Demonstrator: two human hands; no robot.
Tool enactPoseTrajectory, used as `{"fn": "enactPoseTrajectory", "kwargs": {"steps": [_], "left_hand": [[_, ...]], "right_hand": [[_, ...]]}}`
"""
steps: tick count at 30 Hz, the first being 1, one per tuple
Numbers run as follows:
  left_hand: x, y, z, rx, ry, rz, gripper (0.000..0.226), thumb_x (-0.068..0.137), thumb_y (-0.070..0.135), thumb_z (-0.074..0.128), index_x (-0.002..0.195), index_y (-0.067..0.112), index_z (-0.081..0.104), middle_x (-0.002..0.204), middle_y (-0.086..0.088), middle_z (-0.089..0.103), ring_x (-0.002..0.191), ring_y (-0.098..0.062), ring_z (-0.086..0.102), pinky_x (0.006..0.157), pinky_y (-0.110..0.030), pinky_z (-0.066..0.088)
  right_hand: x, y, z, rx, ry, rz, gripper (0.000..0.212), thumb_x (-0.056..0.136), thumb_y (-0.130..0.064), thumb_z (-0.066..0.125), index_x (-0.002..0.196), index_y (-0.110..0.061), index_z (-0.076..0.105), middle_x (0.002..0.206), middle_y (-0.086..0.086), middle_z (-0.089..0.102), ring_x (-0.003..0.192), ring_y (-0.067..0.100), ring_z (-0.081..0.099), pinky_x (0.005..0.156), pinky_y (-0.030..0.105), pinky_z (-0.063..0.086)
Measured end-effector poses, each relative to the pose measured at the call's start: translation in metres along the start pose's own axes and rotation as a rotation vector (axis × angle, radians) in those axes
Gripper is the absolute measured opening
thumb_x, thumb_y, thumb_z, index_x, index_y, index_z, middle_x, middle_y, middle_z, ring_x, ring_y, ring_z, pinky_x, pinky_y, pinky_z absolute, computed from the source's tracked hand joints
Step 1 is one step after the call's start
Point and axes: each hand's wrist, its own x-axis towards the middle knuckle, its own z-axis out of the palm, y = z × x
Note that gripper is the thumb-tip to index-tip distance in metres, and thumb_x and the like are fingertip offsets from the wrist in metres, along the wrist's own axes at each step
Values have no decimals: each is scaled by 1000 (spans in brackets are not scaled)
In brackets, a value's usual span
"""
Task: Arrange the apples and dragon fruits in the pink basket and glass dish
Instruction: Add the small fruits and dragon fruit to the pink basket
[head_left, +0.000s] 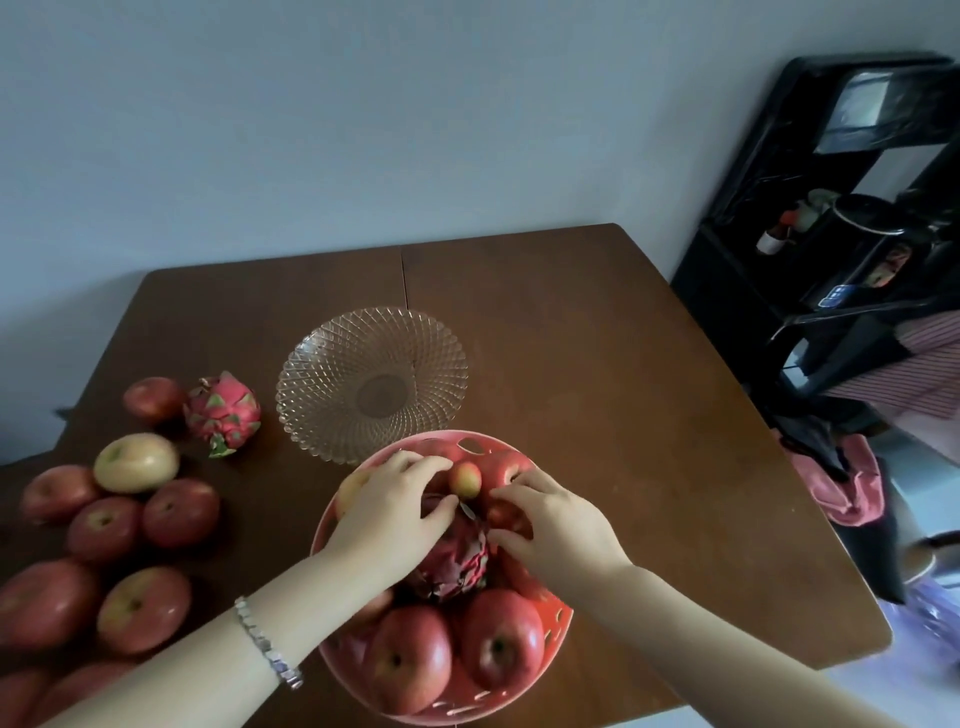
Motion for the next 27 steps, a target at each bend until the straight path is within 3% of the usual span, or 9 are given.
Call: {"fn": "enactPoseTrajectory", "kwargs": {"steps": [3, 5, 7, 10, 12, 15, 18, 22, 27], "left_hand": [[-12, -8, -2, -32, 16, 28, 60, 72, 55, 37, 112, 20, 65, 109, 2, 62, 108, -19, 56, 98, -24, 38], [-19, -8, 0, -30, 32, 77, 50, 78, 47, 43, 109, 17, 67, 107, 1, 64, 106, -20, 56, 95, -16, 31], [-26, -9, -2, -47, 12, 90, 33, 87, 32, 52, 112, 16, 66, 111, 2, 63, 109, -17, 55, 94, -12, 29], [-31, -11, 0, -72, -11, 90, 35, 91, 35, 49, 120, 18, 62, 119, 6, 58, 113, -11, 52, 96, -14, 33], [-31, -9, 2, -93, -2, 92, 52, 85, 48, 36, 118, 18, 62, 117, 6, 59, 112, -11, 54, 97, -20, 40], [-32, -9, 5, -87, 17, 89, 54, 84, 47, 33, 118, 18, 63, 115, 4, 60, 109, -14, 55, 95, -27, 46], [-31, -11, 3, -85, 19, 86, 46, 85, 40, 40, 117, 17, 63, 113, 3, 61, 108, -16, 56, 92, -27, 46], [-29, -13, 2, -63, 2, 100, 58, 81, 50, 29, 116, 19, 63, 111, 3, 62, 107, -17, 56, 90, -26, 44], [-29, -14, 3, -73, 2, 113, 30, 93, 25, 53, 121, 19, 60, 119, 4, 58, 114, -12, 50, 93, -20, 38]], "right_hand": [[-3, 1, 5, -20, 30, 6, 44, 82, -40, 62, 123, -28, 53, 123, -9, 52, 109, 18, 55, 83, 30, 46], [-4, 4, 3, 178, 135, 105, 38, 77, -39, 69, 111, -25, 60, 110, -8, 57, 96, 14, 57, 78, 26, 47], [-5, 5, -5, 618, 246, 358, 14, 79, -34, 68, 85, -22, 66, 93, -2, 62, 81, 12, 58, 69, 22, 47], [-9, 0, -18, 1482, 130, 694, 16, 86, -9, 53, 71, -8, 59, 74, 10, 51, 64, 17, 53, 51, 26, 51], [-17, -5, -14, 1305, 22, 614, 11, 87, 1, 45, 91, -4, 54, 79, 6, 51, 56, 8, 59, 50, 17, 50], [-32, -13, 13, 555, 180, 239, 25, 87, -10, 56, 110, -18, 53, 104, -2, 46, 79, 0, 55, 68, 1, 41], [-35, -11, 32, 235, 288, -56, 35, 78, -27, 71, 110, -22, 57, 102, -12, 53, 92, 2, 47, 82, 6, 37], [-35, 3, 45, 51, 279, -211, 28, 72, -40, 67, 95, -25, 61, 99, -6, 63, 93, 9, 48, 83, 25, 49], [-38, 5, 36, 166, 199, -232, 45, 81, -60, 50, 96, -23, 70, 99, -10, 59, 93, 1, 51, 86, 9, 40]]}}
